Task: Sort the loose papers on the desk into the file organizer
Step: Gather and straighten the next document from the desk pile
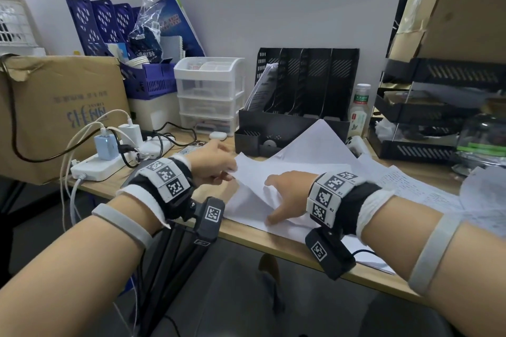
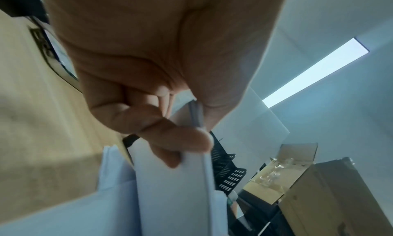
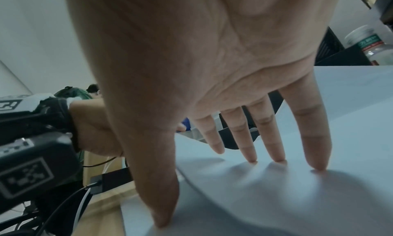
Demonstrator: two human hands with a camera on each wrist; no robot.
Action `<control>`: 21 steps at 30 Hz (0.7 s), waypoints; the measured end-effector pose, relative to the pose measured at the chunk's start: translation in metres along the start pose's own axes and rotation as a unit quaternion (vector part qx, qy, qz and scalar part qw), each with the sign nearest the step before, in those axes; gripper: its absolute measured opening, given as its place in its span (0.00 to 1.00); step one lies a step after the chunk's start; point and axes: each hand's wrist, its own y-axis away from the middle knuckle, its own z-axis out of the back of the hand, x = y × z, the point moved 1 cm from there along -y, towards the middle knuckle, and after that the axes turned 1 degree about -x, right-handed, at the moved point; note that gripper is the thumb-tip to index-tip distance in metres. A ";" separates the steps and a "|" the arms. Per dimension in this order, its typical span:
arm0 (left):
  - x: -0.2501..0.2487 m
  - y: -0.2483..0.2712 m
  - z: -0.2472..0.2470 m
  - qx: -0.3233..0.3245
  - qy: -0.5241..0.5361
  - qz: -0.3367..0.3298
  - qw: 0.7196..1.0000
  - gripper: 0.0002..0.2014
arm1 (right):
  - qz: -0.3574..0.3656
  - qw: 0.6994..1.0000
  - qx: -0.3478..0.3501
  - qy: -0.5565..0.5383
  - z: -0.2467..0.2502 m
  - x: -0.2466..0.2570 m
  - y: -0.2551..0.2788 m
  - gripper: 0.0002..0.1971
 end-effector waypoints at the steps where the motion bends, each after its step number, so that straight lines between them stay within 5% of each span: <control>1: -0.007 0.000 -0.002 0.003 0.034 -0.016 0.999 0.13 | -0.002 1.000 -0.008 -0.012 0.000 -0.002 -0.001 0.42; 6: -0.045 0.000 -0.002 0.054 0.279 -0.083 0.955 0.10 | -0.021 0.971 -0.157 -0.178 0.022 -0.030 0.003 0.06; 9: -0.053 -0.009 -0.004 0.048 0.337 -0.115 0.933 0.16 | -0.047 0.905 -0.275 -0.322 0.049 -0.069 0.014 0.05; 12: -0.042 -0.022 -0.014 -0.005 0.235 -0.125 0.964 0.35 | -0.030 0.781 -0.313 -0.540 0.061 -0.102 0.031 0.06; 14: -0.032 -0.026 -0.025 0.016 0.198 -0.130 0.971 0.42 | -0.007 0.698 -0.314 -0.644 0.059 -0.114 0.039 0.14; 17: -0.026 -0.028 -0.050 0.112 0.216 -0.150 0.958 0.32 | -0.022 0.636 -0.321 -0.701 0.050 -0.131 0.044 0.15; 21: -0.019 -0.033 -0.084 0.153 0.215 -0.162 0.951 0.18 | -0.071 0.604 -0.320 -0.727 0.026 -0.146 0.049 0.20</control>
